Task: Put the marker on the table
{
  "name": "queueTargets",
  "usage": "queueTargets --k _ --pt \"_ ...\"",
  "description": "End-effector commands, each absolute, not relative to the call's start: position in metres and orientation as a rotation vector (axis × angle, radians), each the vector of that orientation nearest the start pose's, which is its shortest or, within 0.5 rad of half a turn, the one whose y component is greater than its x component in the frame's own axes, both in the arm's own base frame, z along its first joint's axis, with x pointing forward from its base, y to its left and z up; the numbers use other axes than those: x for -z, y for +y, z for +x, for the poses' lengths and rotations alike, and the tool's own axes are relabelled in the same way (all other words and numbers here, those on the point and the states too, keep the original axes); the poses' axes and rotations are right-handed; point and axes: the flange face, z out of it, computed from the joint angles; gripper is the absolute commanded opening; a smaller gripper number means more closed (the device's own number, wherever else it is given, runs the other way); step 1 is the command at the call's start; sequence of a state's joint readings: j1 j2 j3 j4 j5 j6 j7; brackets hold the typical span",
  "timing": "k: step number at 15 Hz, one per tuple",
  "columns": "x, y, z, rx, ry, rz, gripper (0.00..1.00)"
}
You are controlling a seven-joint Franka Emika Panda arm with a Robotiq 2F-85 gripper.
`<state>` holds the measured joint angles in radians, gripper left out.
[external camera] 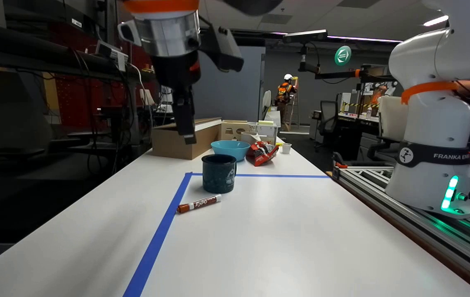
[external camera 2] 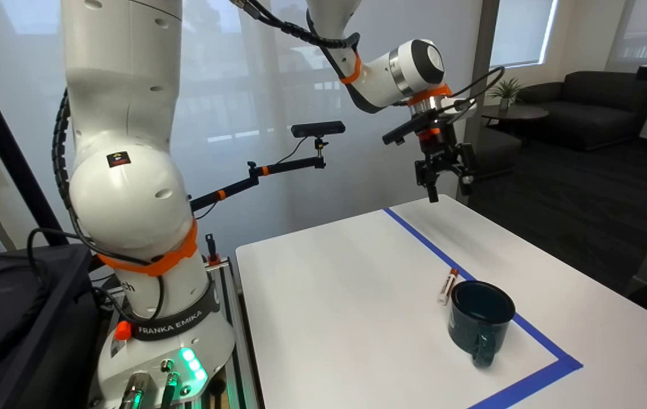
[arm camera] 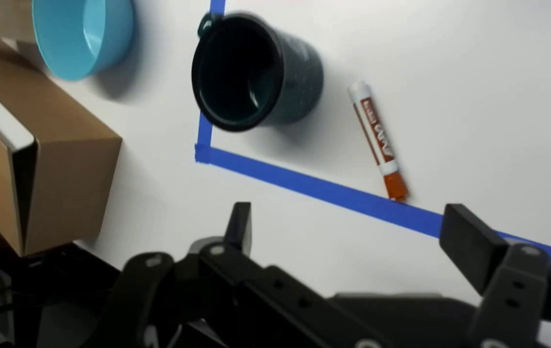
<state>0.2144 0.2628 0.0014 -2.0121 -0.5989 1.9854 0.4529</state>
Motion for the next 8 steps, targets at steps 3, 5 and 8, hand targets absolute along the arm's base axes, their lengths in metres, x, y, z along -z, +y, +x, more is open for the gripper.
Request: queueTargets --k 3,5,8 --pt "-0.335 0.1 0.546 0.153 0.072 2.584 1.0" --pt "-0.334 0.097 0.543 0.159 0.065 2.584 1.0" --pt "-0.332 0.096 0.542 0.167 0.062 2.582 1.0"
